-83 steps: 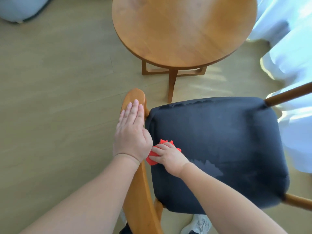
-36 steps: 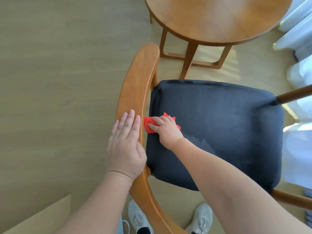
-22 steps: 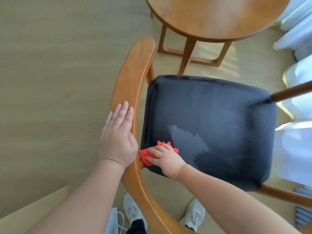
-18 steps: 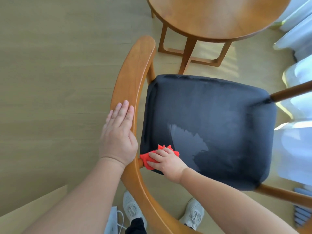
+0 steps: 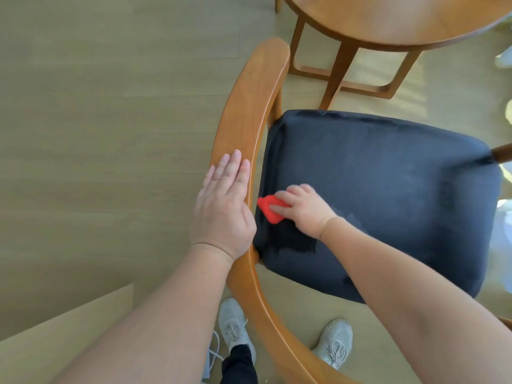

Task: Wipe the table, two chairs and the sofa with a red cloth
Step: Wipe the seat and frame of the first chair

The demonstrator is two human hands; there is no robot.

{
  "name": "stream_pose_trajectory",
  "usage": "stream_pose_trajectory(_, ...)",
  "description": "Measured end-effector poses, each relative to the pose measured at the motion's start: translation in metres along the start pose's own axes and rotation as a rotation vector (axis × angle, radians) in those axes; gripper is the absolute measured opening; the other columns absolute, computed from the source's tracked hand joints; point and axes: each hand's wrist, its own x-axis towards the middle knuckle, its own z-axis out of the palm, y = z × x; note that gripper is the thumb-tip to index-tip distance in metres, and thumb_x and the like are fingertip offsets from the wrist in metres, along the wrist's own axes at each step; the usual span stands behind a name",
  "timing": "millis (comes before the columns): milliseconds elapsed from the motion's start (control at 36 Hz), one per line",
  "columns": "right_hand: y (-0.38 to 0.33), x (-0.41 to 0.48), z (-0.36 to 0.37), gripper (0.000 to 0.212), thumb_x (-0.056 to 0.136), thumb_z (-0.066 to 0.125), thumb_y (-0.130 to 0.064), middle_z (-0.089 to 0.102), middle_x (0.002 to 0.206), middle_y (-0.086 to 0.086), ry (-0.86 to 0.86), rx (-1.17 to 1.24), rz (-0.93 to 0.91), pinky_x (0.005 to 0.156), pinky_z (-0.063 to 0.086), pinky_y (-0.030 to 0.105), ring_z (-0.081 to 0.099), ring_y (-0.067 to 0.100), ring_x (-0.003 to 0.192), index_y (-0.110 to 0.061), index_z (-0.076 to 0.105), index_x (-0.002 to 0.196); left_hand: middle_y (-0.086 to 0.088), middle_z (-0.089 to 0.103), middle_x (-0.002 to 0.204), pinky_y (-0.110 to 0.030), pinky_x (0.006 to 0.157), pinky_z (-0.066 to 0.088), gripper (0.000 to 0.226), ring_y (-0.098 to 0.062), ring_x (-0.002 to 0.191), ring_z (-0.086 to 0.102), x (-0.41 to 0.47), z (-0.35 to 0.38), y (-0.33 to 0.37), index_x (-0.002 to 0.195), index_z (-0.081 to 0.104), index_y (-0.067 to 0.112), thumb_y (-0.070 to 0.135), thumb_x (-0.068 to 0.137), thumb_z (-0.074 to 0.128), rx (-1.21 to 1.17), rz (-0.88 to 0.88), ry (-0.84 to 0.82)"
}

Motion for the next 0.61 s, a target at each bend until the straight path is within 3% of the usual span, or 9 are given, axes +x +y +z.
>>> stream_pose_trajectory(139,0.031,0.02,-0.009,0.047,0.072,0.067,-0.001,0.062,0.113,0.016,0.085,0.047,0.301,0.079,0.044,0.048,0.057,0.04,0.091,-0.018,0.068,0.116,-0.008,0.038,0.15,-0.034,0.117,0.017,0.06,-0.022,0.141,0.03,0.0,0.0,0.0,0.141,0.043,0.006,0.013,0.085,0.021,0.004,0.002,0.012)
stream_pose_trajectory(278,0.021,0.028,-0.013,0.054,0.078,0.057,0.004,0.055,0.127,0.016,0.06,0.176,0.531,0.095,0.034,0.053,0.047,0.043,0.109,-0.017,0.061,0.128,-0.007,0.036,0.151,-0.033,0.118,0.015,0.061,-0.02,0.142,0.027,0.0,0.001,0.001,0.142,0.041,0.007,0.014,0.085,0.02,0.008,-0.001,0.003)
stream_pose_trajectory(472,-0.014,0.01,0.002,0.06,0.069,0.069,0.005,0.058,0.123,0.01,0.056,0.157,0.383,0.085,0.041,0.047,0.052,0.037,0.101,-0.019,0.063,0.124,-0.009,0.038,0.15,-0.037,0.117,0.019,0.061,-0.023,0.141,0.03,0.0,0.002,0.001,0.141,0.043,0.005,0.013,0.085,0.02,-0.014,0.01,0.027)
stream_pose_trajectory(611,-0.054,-0.016,0.01,0.062,0.065,0.083,-0.008,0.058,0.124,0.004,-0.015,0.143,0.236,0.088,0.047,0.047,0.055,0.032,0.107,-0.025,0.064,0.122,-0.011,0.04,0.148,-0.036,0.117,0.019,0.06,-0.025,0.14,0.032,0.001,0.002,0.001,0.139,0.045,0.003,0.011,0.084,0.022,-0.015,0.019,0.041)
